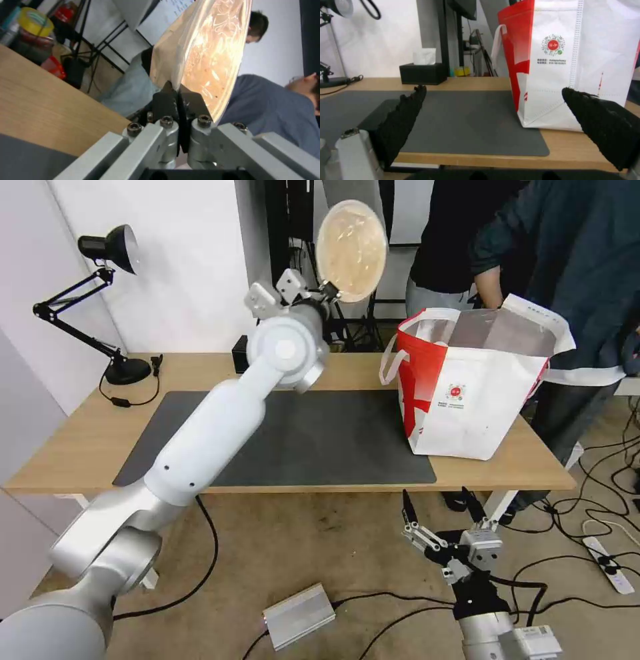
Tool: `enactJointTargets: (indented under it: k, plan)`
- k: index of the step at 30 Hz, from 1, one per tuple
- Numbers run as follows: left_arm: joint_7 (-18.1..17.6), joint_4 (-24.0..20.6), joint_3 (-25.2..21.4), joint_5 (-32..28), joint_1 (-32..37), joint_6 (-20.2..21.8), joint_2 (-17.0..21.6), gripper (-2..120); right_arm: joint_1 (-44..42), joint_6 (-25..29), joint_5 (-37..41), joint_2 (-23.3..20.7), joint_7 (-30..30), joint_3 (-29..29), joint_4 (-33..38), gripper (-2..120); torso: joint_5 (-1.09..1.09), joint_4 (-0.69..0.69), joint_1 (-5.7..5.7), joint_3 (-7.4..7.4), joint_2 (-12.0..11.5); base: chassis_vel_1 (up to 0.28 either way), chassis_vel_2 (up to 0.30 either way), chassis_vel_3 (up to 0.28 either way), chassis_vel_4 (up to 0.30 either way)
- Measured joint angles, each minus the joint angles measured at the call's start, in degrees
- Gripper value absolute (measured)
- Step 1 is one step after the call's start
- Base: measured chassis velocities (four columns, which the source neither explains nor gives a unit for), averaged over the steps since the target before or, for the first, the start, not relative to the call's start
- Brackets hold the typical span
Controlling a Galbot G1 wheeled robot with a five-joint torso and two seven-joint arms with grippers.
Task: Pick up the trash from the table and place it into the takeout bag.
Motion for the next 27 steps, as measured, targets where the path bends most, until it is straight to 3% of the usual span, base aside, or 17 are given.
enactJointTargets:
  k: [12, 15, 27]
  plan:
    - [4.8, 7.7, 3.9, 1.1, -3.2, 0.0, -5.6, 0, 0.0, 0.0, 0.0, 0.0, 0.0, 0.0, 0.0, 100, 0.00, 0.01, 0.00, 0.00, 0.0, 0.000, 0.000, 0.000, 0.000]
    - [6.3, 11.3, 5.2, 1.7, -4.0, 0.0, -8.6, 0, 0.0, 0.0, 0.0, 0.0, 0.0, 0.0, 0.0, 100, 0.00, 0.00, 0.00, 0.00, 0.0, 0.000, 0.000, 0.000, 0.000]
    - [8.3, 18.2, 8.2, 3.1, -5.1, 0.1, -13.0, 0, 0.0, 0.0, 0.0, 0.0, 0.0, 0.0, 0.0, 100, 0.00, 0.01, 0.01, 0.00, 0.0, 0.000, 0.000, 0.000, 0.000]
